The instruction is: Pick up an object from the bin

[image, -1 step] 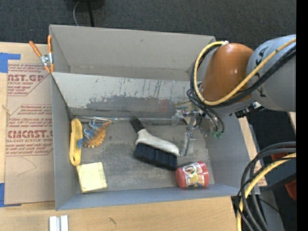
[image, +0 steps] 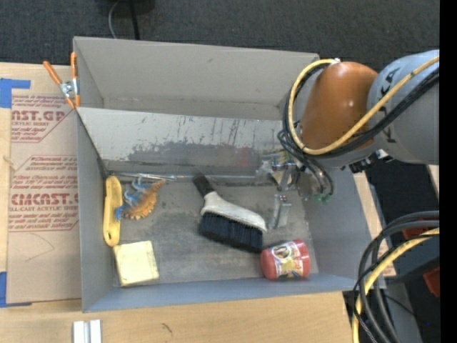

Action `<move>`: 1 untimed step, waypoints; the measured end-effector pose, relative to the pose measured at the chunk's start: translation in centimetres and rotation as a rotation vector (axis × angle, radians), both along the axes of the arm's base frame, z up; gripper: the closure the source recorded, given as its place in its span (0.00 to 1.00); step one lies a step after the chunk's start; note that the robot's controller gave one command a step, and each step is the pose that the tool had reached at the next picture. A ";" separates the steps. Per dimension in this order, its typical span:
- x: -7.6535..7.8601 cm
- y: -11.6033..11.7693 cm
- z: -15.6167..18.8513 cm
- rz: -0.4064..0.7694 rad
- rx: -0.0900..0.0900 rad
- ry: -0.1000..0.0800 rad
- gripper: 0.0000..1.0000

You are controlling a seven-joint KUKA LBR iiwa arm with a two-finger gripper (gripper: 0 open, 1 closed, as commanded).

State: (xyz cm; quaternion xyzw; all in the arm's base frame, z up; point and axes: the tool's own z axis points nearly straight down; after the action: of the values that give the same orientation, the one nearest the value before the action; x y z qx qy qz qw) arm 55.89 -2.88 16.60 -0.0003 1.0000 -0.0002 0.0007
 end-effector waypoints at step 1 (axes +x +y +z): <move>1.4 2.9 -3.1 0.075 -0.002 -0.007 0.00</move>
Offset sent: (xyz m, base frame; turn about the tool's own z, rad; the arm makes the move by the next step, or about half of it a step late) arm -0.0043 0.0503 -0.0868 -0.2494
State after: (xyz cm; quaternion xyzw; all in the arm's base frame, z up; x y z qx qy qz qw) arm 57.34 0.07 13.46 -0.0380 0.9993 -0.0011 0.0040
